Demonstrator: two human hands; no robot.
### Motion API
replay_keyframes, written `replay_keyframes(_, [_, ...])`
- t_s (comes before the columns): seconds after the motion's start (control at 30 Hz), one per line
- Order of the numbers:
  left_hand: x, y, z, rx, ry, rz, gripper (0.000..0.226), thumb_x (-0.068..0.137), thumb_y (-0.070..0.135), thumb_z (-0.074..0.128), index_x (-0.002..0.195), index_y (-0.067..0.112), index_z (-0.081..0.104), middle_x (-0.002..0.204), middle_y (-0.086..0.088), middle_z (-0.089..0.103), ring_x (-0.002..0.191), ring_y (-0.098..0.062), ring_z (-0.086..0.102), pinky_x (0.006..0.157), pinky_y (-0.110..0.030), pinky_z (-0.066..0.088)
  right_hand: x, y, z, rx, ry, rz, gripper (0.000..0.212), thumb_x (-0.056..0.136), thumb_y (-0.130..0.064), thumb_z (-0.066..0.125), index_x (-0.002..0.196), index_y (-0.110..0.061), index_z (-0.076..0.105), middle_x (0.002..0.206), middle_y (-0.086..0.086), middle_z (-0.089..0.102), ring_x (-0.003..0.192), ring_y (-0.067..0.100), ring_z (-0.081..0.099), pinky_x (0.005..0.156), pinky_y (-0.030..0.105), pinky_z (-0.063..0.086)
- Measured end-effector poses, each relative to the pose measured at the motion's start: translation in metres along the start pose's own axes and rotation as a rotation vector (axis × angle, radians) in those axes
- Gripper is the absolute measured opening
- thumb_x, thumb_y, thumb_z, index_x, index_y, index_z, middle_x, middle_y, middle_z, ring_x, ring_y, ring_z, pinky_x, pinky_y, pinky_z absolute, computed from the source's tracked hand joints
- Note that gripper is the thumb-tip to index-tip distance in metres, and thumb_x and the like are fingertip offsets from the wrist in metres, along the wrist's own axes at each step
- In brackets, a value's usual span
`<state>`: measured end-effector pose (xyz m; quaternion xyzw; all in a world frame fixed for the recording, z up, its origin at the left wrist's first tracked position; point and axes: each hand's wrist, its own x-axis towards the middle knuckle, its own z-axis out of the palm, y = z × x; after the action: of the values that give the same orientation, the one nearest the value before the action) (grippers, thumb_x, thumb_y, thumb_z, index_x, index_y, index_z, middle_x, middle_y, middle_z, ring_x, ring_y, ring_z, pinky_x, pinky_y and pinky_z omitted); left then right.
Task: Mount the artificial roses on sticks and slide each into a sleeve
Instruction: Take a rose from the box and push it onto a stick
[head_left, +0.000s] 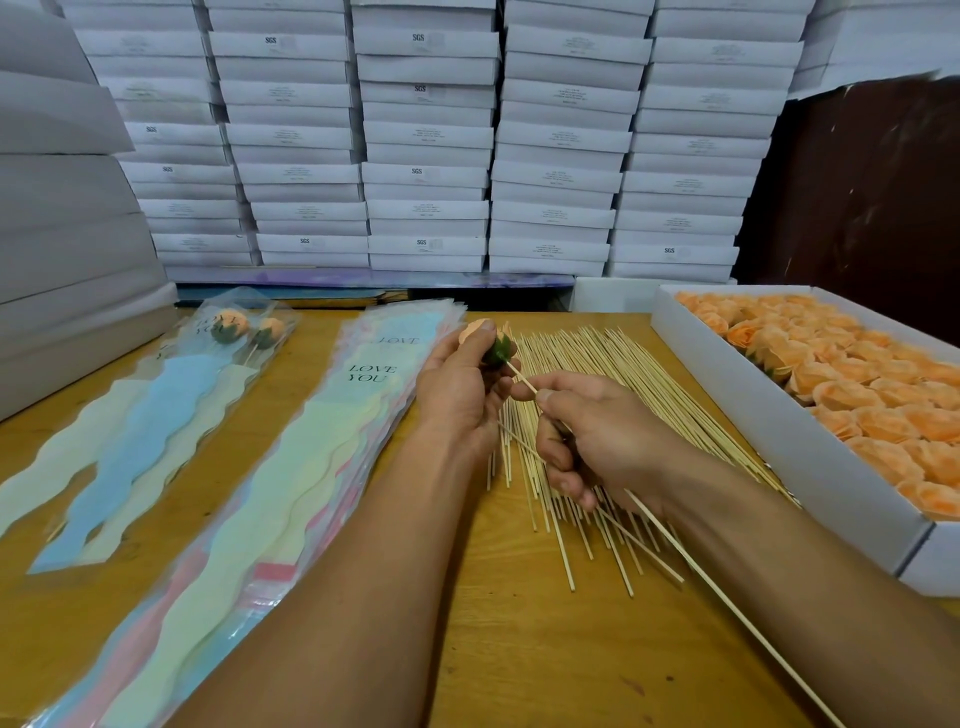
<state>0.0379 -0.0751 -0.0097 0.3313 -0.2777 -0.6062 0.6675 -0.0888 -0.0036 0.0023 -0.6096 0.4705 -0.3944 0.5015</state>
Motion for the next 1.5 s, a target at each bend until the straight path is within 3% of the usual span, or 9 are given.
replay_keyframes(0.27, [0.001, -0.001, -0.001, 0.054, -0.002, -0.008, 0.026, 0.093, 0.012, 0.067, 0.119, 0.009, 0.064, 0.092, -0.018, 0.073, 0.065, -0.018, 0.068, 0.053, -0.025, 0.052, 0.001, 0.000, 0.002, -0.024, 0.050, 0.006, 0.025, 0.109, -0.014, 0.033, 0.119, -0.017, 0.056, 0.049, -0.001, 0.041, 0.032, 0.012, 0.031, 0.030, 0.017, 0.025])
replay_keyframes(0.47, [0.001, -0.001, -0.002, 0.073, -0.007, -0.044, 0.009, 0.093, 0.009, 0.067, 0.102, 0.008, 0.067, 0.073, -0.012, 0.072, 0.056, -0.017, 0.068, 0.049, -0.023, 0.053, 0.003, 0.002, 0.004, -0.060, 0.097, 0.027, 0.024, 0.109, -0.015, 0.034, 0.114, -0.018, 0.057, 0.047, -0.004, 0.041, 0.031, 0.009, 0.030, 0.029, 0.017, 0.025])
replay_keyframes(0.77, [-0.002, 0.001, -0.004, 0.073, 0.006, -0.074, 0.006, 0.092, 0.009, 0.068, 0.092, 0.013, 0.064, 0.068, -0.011, 0.073, 0.055, -0.017, 0.068, 0.049, -0.023, 0.053, 0.005, 0.006, 0.009, -0.119, 0.124, 0.053, 0.024, 0.109, -0.015, 0.035, 0.113, -0.021, 0.059, 0.045, -0.007, 0.042, 0.030, 0.005, 0.031, 0.030, 0.016, 0.025])
replay_keyframes(1.0, [-0.002, 0.003, -0.003, 0.086, 0.031, -0.078, 0.017, 0.092, 0.009, 0.068, 0.109, 0.006, 0.065, 0.076, -0.013, 0.070, 0.056, -0.016, 0.065, 0.048, -0.023, 0.051, 0.002, 0.000, -0.001, -0.036, 0.026, 0.103, 0.026, 0.109, -0.019, 0.037, 0.115, -0.018, 0.063, 0.052, 0.000, 0.044, 0.035, 0.011, 0.036, 0.032, 0.019, 0.026])
replay_keyframes(1.13, [-0.002, 0.006, -0.004, 0.011, 0.088, -0.073, 0.028, 0.092, 0.013, 0.070, 0.118, 0.006, 0.067, 0.089, -0.016, 0.071, 0.059, -0.015, 0.064, 0.050, -0.020, 0.049, 0.000, -0.003, -0.010, -0.035, -0.010, 0.148, 0.031, 0.105, -0.022, 0.049, 0.099, -0.006, 0.074, 0.061, 0.004, 0.060, 0.046, 0.014, 0.049, 0.038, 0.024, 0.037])
replay_keyframes(1.23, [-0.002, 0.007, -0.006, 0.006, 0.092, -0.076, 0.030, 0.092, 0.014, 0.070, 0.121, 0.006, 0.066, 0.090, -0.016, 0.070, 0.059, -0.015, 0.063, 0.052, -0.020, 0.050, 0.000, -0.004, -0.014, -0.019, -0.098, 0.148, 0.029, 0.101, -0.020, 0.056, 0.086, -0.006, 0.077, 0.063, 0.002, 0.059, 0.049, 0.011, 0.050, 0.037, 0.020, 0.036])
replay_keyframes(1.37, [-0.004, 0.005, -0.003, 0.037, 0.084, -0.074, 0.031, 0.092, 0.015, 0.070, 0.122, 0.007, 0.065, 0.086, -0.014, 0.071, 0.055, -0.012, 0.062, 0.048, -0.018, 0.048, 0.001, -0.003, -0.017, 0.077, -0.180, 0.168, 0.021, 0.097, -0.019, 0.064, 0.087, -0.005, 0.077, 0.065, 0.003, 0.060, 0.051, 0.010, 0.051, 0.036, 0.017, 0.036])
replay_keyframes(1.5, [-0.003, 0.001, -0.004, 0.048, 0.125, -0.072, 0.034, 0.092, 0.014, 0.070, 0.124, 0.005, 0.062, 0.087, -0.014, 0.068, 0.057, -0.013, 0.060, 0.046, -0.018, 0.046, 0.001, 0.002, -0.011, -0.016, -0.059, 0.114, 0.023, 0.095, -0.023, 0.069, 0.085, -0.004, 0.076, 0.061, 0.003, 0.060, 0.048, 0.010, 0.050, 0.037, 0.018, 0.037])
